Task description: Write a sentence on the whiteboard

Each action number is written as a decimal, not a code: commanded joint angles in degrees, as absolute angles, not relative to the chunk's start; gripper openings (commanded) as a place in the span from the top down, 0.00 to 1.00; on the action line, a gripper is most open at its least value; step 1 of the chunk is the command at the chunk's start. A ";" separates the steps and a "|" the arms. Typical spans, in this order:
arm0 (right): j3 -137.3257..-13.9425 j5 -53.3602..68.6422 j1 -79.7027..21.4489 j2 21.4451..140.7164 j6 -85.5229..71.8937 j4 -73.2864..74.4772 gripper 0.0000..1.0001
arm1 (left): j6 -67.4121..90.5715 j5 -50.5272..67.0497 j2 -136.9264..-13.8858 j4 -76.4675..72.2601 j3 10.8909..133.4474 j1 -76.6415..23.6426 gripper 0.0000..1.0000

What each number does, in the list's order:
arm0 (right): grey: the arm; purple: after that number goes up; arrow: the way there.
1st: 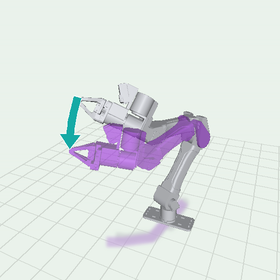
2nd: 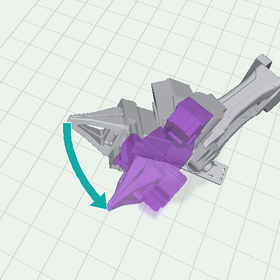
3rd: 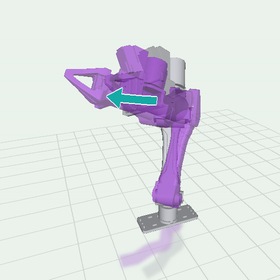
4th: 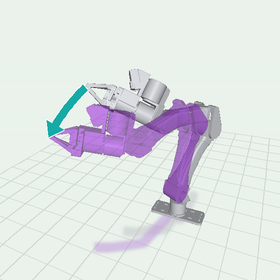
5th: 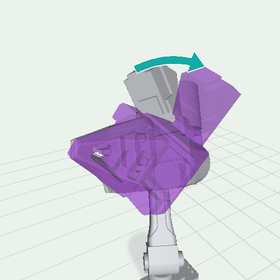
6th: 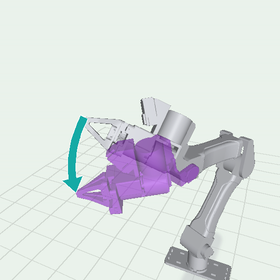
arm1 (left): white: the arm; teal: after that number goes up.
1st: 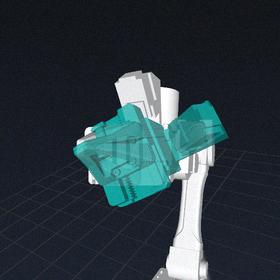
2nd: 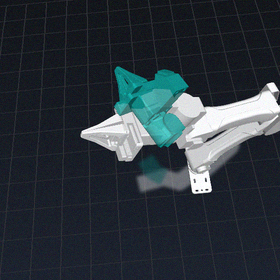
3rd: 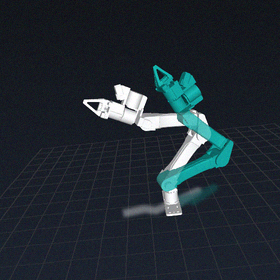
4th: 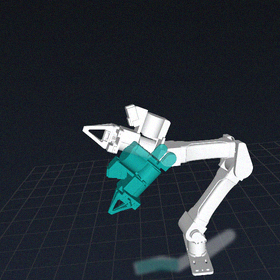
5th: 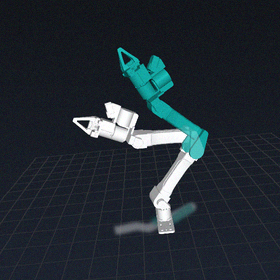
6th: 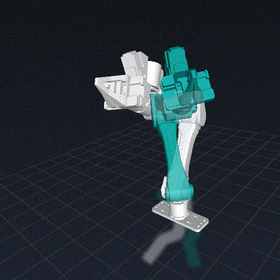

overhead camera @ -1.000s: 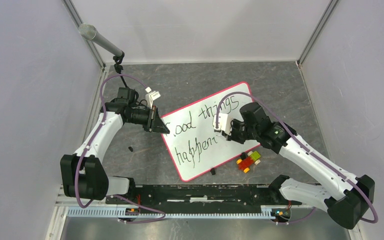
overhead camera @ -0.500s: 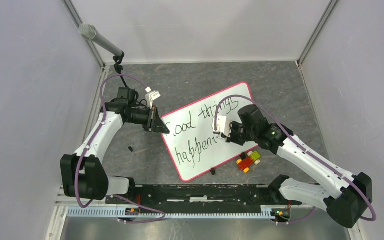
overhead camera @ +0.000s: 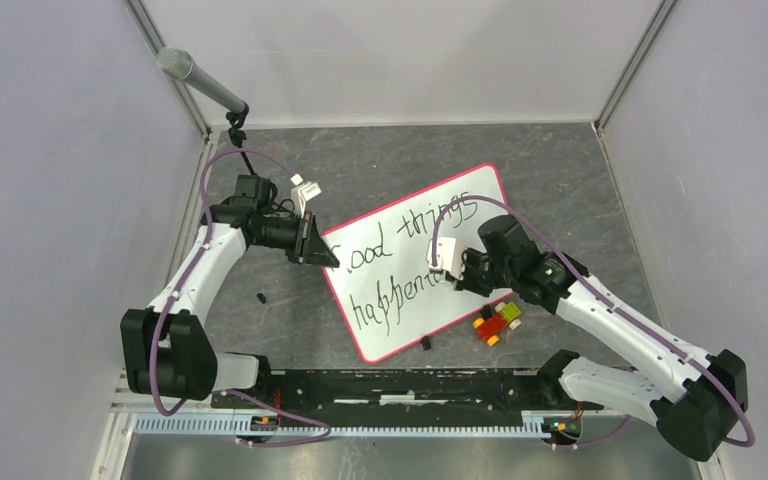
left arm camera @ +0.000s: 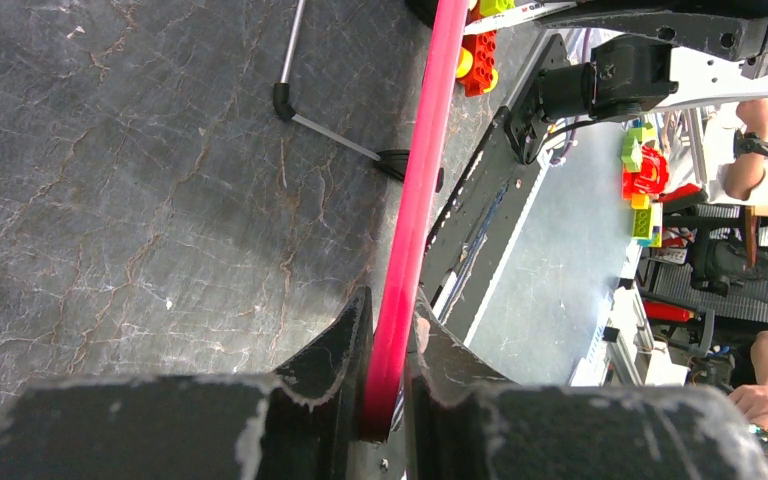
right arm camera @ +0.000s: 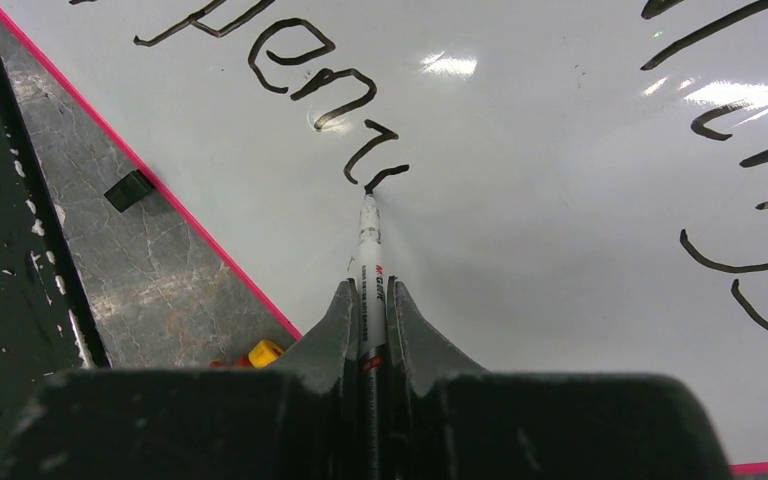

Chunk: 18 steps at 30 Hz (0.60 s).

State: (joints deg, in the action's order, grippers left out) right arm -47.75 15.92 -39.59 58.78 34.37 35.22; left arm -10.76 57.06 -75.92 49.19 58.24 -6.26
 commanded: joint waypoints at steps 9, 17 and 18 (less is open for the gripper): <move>-53.08 13.30 -38.43 60.64 33.31 31.20 1.00 | -14.54 49.40 -76.62 47.05 58.54 -7.83 0.98; -52.19 12.74 -35.78 59.86 35.05 32.55 1.00 | -14.62 49.36 -76.60 47.02 58.56 -7.91 0.98; -51.84 12.92 -35.64 59.60 35.15 32.88 1.00 | -14.68 49.31 -76.71 47.07 58.63 -7.84 0.98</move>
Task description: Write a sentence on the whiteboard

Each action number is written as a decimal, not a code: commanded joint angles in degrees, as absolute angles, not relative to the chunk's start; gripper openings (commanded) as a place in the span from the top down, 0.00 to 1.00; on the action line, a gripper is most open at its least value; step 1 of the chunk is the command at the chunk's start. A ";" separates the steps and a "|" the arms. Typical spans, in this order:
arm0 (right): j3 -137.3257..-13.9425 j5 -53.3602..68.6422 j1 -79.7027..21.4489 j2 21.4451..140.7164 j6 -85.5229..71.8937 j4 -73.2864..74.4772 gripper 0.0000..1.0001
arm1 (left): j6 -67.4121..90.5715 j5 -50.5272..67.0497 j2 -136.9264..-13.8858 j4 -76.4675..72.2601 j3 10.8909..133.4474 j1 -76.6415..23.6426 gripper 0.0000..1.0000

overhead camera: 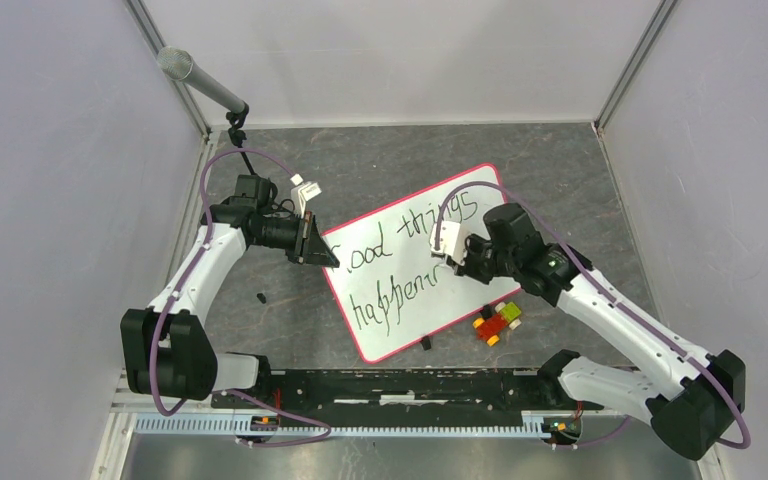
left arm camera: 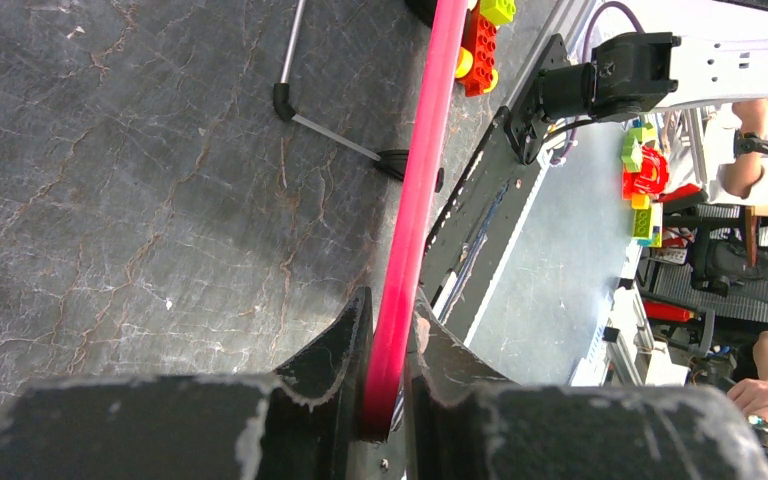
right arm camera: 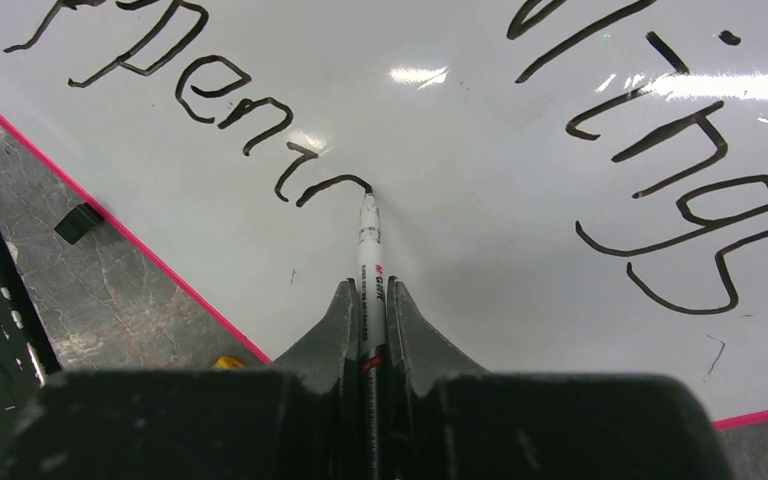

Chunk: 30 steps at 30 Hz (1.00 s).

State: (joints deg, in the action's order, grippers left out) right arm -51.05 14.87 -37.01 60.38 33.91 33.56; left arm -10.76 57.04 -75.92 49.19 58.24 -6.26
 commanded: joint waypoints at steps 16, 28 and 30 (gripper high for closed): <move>-48.70 18.60 -35.58 57.53 36.62 37.44 1.00 | -14.52 49.45 -77.16 47.03 58.76 -7.91 0.98; -52.62 15.54 -33.25 57.33 34.41 35.18 1.00 | -14.64 49.57 -76.95 47.10 58.80 -7.91 0.98; -52.73 14.77 -32.83 57.74 34.18 34.65 1.00 | -14.72 49.57 -76.76 47.03 58.72 -7.91 0.98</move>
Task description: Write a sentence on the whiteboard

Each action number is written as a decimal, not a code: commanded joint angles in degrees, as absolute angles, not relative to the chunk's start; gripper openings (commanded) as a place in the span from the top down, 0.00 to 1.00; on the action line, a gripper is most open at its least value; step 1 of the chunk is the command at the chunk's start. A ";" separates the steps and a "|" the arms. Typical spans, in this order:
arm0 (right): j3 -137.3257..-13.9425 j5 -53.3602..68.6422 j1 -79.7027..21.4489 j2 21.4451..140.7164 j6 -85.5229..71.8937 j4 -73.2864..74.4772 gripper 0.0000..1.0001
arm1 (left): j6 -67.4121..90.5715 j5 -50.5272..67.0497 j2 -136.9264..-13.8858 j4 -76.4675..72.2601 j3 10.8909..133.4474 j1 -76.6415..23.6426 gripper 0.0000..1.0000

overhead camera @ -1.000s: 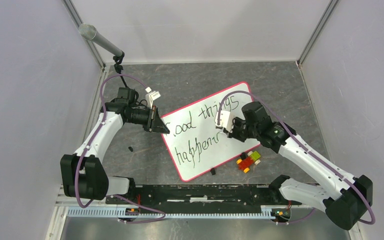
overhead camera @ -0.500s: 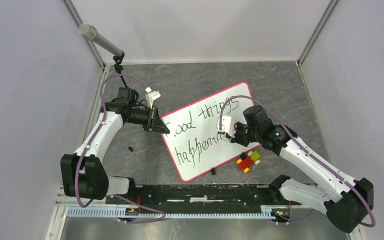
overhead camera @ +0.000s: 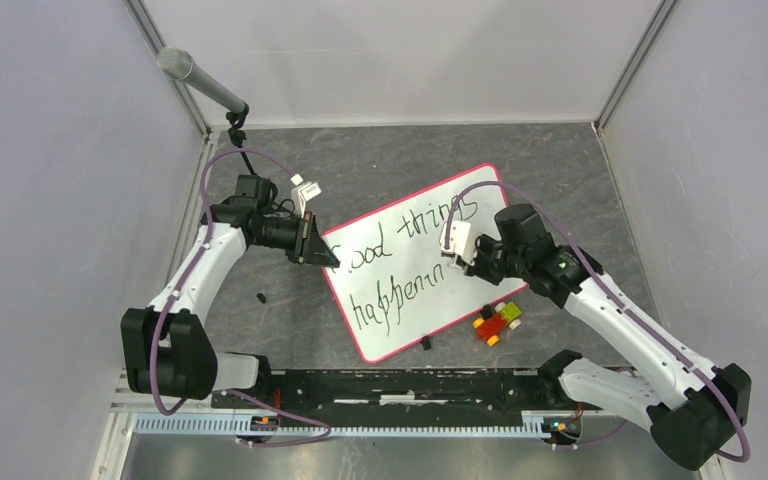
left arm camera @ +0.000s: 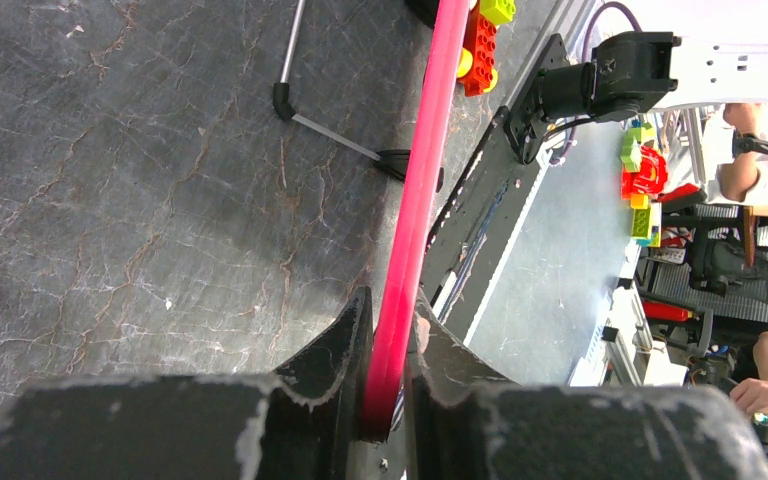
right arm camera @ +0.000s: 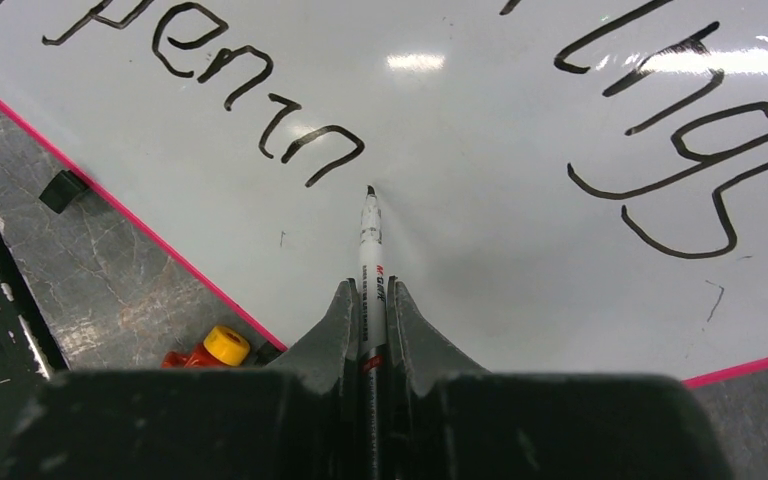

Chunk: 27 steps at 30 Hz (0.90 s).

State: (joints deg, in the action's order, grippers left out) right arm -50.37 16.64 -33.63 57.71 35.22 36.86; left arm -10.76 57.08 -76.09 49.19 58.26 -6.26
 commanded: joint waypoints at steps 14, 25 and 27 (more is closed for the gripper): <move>-54.10 16.39 -32.74 60.20 33.77 32.36 1.00 | -14.76 49.57 -76.41 47.07 58.36 -7.91 0.98; -49.46 18.45 -32.78 59.27 35.45 35.41 1.00 | -15.01 49.66 -76.90 47.02 58.25 -7.92 0.98; -48.64 18.34 -32.70 58.85 35.75 35.63 1.00 | -14.99 49.70 -77.10 47.02 58.34 -7.91 0.98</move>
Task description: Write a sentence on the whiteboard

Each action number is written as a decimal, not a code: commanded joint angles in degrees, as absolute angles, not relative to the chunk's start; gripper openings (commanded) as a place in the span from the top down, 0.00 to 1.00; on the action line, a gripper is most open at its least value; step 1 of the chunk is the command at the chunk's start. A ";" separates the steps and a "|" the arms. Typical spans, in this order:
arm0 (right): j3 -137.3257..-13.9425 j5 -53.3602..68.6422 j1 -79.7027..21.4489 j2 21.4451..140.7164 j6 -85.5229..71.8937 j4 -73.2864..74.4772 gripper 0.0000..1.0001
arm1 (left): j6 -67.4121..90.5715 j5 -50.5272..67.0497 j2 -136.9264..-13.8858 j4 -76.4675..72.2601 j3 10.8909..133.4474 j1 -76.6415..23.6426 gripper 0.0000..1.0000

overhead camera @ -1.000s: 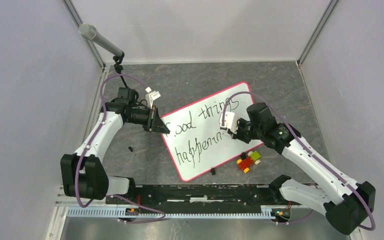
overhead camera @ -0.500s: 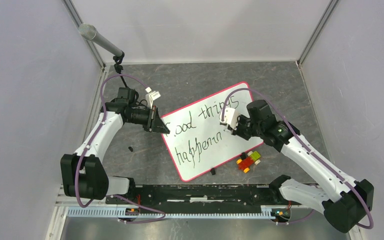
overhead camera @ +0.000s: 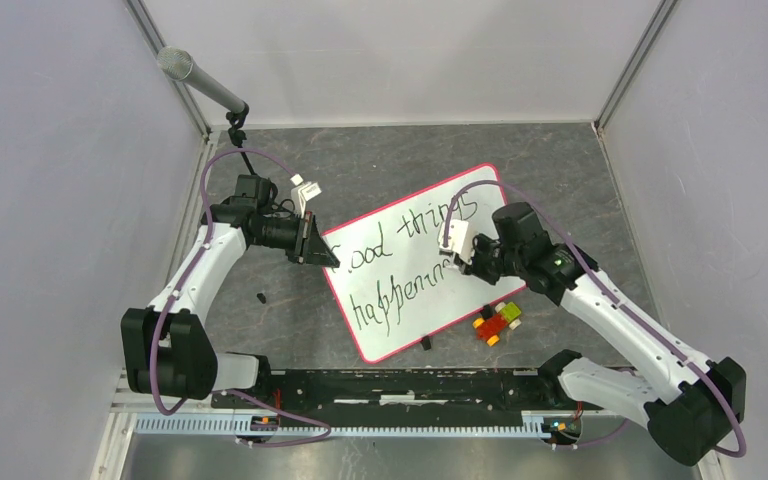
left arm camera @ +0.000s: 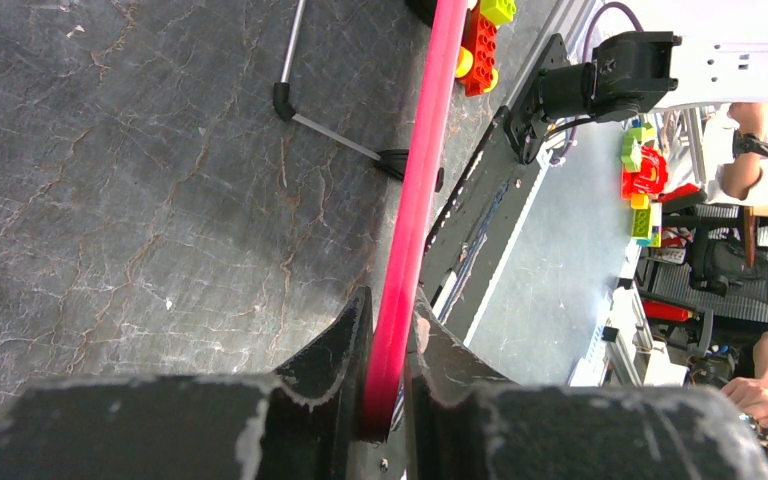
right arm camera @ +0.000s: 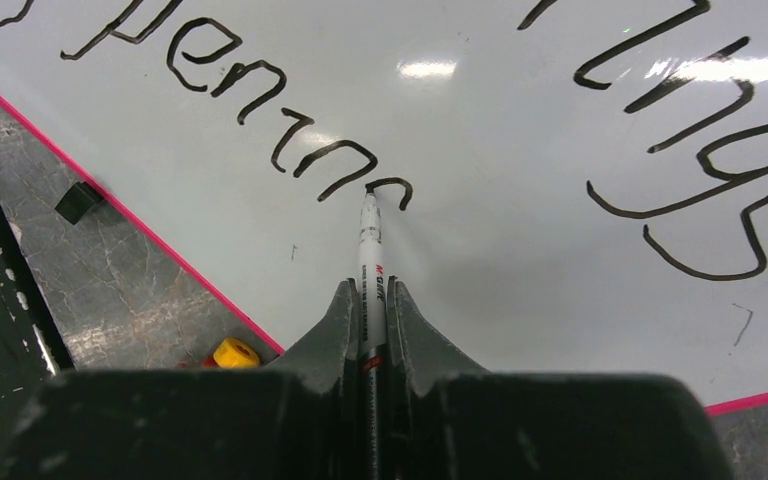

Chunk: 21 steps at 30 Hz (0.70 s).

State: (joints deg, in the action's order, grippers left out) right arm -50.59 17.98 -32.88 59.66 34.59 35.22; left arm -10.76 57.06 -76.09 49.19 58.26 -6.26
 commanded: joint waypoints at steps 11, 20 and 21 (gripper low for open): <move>-49.30 14.85 -32.61 58.00 38.23 37.26 1.00 | -14.98 49.61 -77.00 47.09 58.18 -7.91 0.98; -53.29 13.85 -31.82 59.58 37.52 35.76 1.00 | -15.03 49.53 -76.96 47.03 58.10 -7.91 0.98; -53.55 13.85 -31.77 59.77 37.44 35.67 1.00 | -15.00 49.65 -76.94 47.02 58.10 -7.91 0.98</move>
State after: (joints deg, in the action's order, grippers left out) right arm -50.33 16.14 -32.23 58.94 37.17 38.02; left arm -10.79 57.08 -76.12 49.19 58.26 -6.26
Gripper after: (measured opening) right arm 0.118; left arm 0.196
